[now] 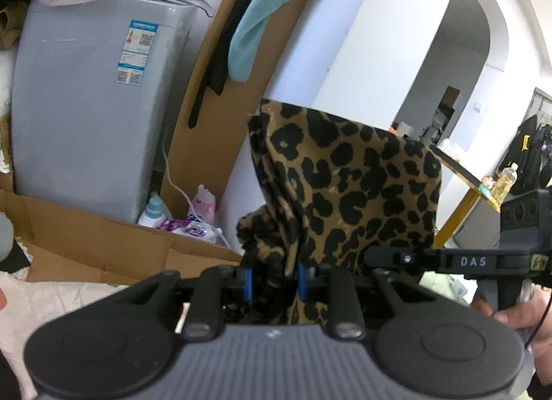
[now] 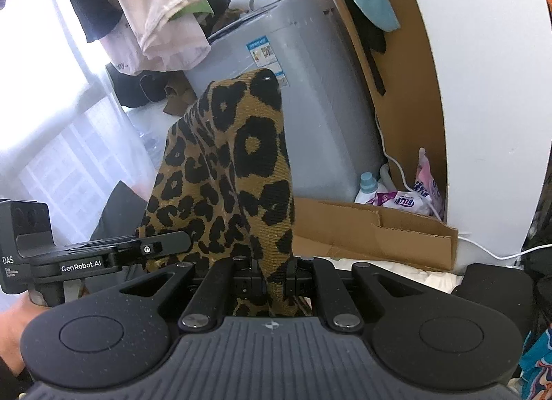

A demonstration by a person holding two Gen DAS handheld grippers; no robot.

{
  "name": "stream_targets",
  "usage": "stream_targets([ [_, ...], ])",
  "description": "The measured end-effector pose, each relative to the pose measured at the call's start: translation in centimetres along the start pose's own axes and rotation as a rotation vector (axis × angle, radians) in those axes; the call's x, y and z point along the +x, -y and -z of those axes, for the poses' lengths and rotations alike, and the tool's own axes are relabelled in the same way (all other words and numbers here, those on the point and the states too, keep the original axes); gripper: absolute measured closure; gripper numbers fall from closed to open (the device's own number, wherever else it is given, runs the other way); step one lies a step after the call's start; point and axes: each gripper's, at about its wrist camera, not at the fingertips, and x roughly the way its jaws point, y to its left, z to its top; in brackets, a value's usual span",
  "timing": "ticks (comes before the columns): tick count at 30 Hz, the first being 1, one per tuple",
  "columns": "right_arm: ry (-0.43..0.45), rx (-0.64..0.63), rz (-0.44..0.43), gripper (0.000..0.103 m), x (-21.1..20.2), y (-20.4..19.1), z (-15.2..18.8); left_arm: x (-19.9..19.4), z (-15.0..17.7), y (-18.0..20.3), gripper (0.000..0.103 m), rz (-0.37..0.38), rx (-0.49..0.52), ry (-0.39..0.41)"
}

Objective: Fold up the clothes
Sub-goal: 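Lift the gripped trousers bundle off the duvet with both tools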

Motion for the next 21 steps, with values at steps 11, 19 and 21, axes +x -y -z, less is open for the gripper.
stream_targets([
  [11,-0.007,-0.034,0.071,0.098,-1.2,3.6,3.4,3.4,2.8,0.8,0.078,0.08,0.006,-0.059],
  [19,0.028,-0.006,0.151,0.098,-2.7,7.4,6.2,8.4,5.3,1.8,0.078,0.175,0.022,-0.073],
  [21,0.031,-0.007,0.17,0.098,-3.1,8.4,6.6,9.6,6.0,1.9,0.078,0.192,0.013,-0.08],
])
